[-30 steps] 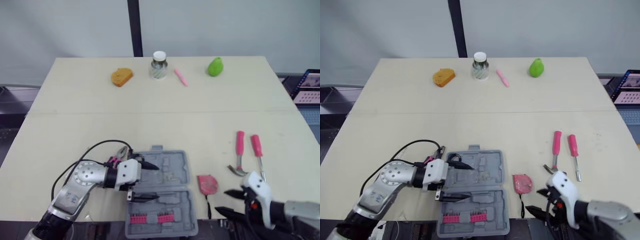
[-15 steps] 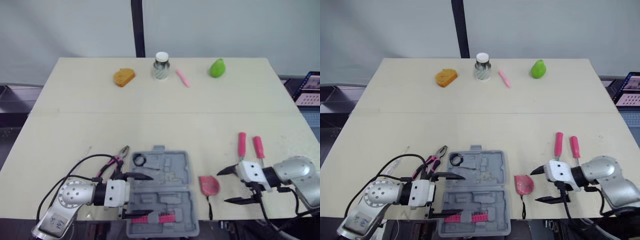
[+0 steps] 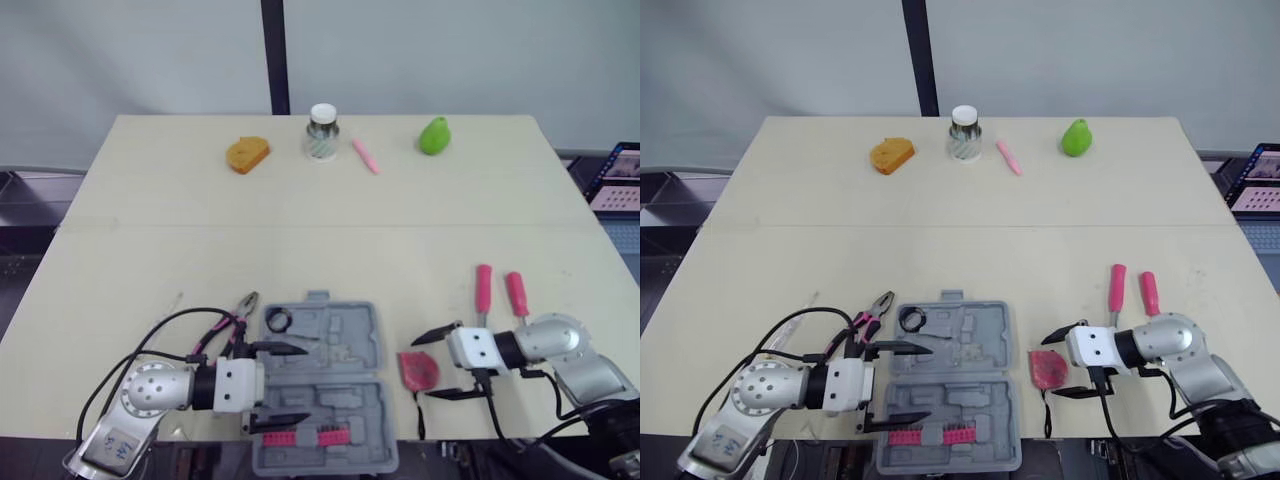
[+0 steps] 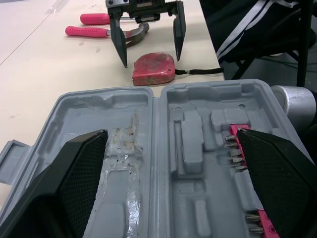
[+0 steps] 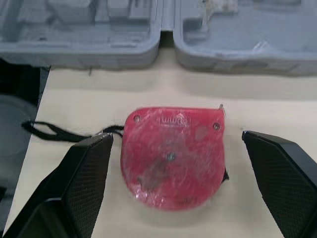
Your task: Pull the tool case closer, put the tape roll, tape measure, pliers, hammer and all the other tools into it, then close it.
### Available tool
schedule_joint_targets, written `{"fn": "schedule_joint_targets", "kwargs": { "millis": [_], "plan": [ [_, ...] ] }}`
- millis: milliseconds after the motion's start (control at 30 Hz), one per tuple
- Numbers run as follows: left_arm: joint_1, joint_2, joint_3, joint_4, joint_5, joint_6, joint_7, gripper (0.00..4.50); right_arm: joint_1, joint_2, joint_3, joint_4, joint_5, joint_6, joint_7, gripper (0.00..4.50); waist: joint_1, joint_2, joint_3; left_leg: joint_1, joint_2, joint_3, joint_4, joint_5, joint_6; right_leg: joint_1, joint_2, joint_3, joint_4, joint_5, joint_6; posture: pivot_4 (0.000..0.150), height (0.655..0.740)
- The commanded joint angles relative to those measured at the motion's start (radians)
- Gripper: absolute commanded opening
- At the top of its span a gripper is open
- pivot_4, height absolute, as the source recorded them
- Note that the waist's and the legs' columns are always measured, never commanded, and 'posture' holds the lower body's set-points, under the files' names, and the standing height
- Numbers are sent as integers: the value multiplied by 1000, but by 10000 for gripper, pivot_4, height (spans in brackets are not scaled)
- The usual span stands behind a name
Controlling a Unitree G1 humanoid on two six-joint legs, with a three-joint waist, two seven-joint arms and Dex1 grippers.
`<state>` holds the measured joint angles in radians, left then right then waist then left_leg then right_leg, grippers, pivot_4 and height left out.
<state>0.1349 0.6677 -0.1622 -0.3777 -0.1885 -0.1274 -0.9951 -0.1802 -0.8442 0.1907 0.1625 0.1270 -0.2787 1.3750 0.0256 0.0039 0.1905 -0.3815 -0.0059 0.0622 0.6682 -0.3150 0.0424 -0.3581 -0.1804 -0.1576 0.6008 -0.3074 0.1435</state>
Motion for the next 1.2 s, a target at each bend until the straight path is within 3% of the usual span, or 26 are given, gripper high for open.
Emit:
{"fn": "schedule_joint_targets", "kwargs": {
  "millis": [33,600,1200],
  "plan": [
    [0,-6,-12,-14,8,-20,11,45000,-1,2,-18,42,41,-46,33,44107,0,0,0,0,0,0,0,0,0,0,0,0,0,0,0,1500,7400],
    [-5,9,-11,-26,-1,-8,11,45000,-70,72,13,262,15,-182,53,44107,-2,0,0,0,0,0,0,0,0,0,0,0,0,0,0,1500,7400],
    [-3,12,-13,-22,3,-15,16,45000,-65,83,26,284,8,-177,42,44107,-3,0,0,1,0,0,0,0,0,0,0,0,0,0,0,1500,7400]
  ]
}}
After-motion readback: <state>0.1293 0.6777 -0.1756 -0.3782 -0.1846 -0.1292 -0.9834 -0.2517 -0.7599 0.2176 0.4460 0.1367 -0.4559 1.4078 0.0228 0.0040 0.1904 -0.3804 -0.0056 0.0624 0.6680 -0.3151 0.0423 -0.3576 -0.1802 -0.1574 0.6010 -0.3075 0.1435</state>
